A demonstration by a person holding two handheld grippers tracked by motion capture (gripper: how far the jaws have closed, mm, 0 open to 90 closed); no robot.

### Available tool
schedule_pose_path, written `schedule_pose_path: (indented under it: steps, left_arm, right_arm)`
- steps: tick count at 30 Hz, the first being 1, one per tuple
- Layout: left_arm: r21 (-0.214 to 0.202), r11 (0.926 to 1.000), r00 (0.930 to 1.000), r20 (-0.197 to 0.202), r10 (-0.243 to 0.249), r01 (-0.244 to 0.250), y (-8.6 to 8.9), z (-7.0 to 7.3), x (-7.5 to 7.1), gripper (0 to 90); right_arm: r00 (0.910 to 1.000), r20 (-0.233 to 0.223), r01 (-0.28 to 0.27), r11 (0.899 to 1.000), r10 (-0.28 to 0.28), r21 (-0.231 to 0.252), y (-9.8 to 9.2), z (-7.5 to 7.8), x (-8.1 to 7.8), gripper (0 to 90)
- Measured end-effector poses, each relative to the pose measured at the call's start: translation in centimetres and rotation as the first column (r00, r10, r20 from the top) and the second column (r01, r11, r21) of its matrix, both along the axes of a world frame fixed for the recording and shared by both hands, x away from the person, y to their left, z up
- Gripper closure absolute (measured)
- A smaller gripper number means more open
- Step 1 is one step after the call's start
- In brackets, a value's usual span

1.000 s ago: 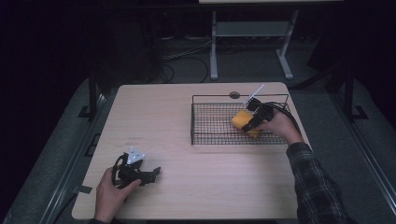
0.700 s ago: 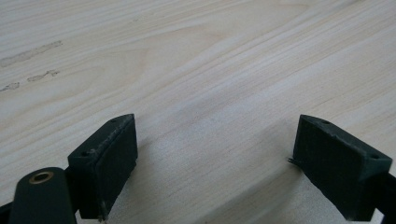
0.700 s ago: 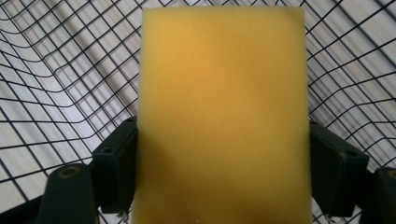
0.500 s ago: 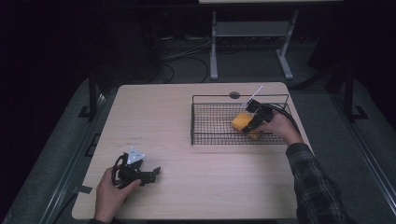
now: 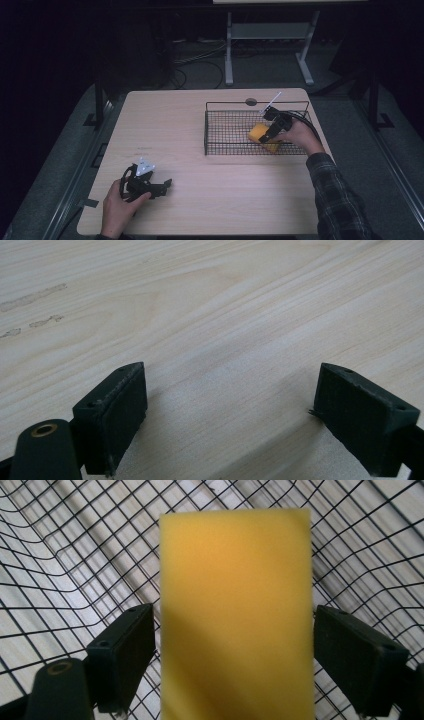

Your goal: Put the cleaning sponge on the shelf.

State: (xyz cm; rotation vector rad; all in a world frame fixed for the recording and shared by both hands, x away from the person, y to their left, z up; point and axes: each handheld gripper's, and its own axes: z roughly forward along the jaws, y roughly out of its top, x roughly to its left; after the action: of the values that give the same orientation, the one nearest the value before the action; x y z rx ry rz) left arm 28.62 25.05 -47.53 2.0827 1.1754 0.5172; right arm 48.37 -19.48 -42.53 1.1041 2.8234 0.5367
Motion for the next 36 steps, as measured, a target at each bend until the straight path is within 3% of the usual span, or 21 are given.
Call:
schedule_pose_path:
  steps: [8, 16, 26, 36]
  left_arm:
    - [0.000, 1.0000, 1.0000, 0.000, 0.000, 0.000, 0.0, 0.0, 0.0, 12.9]
    - [0.000, 1.0000, 1.0000, 0.000, 0.000, 0.000, 0.0, 0.0, 0.0, 12.9]
    - [0.000, 1.0000, 1.0000, 0.000, 0.000, 0.000, 0.0, 0.0, 0.0, 12.9]
    - [0.000, 1.0000, 1.0000, 0.000, 0.000, 0.000, 0.0, 0.0, 0.0, 12.9]
  right_arm:
    - [0.9990, 0.042, 0.011, 0.999, -0.013, 0.047, -0.5, 1.9, -0.7, 16.9]
    - [0.9944, 0.096, 0.035, 0.996, -0.042, 0.082, -1.3, 4.0, -2.6, 14.5]
    - [0.9833, 0.171, 0.037, 0.988, -0.063, 0.149, -2.7, 5.7, -6.5, 14.1]
    - [0.9719, 0.224, 0.031, 0.982, -0.073, 0.185, -4.0, 5.6, -11.4, 14.1]
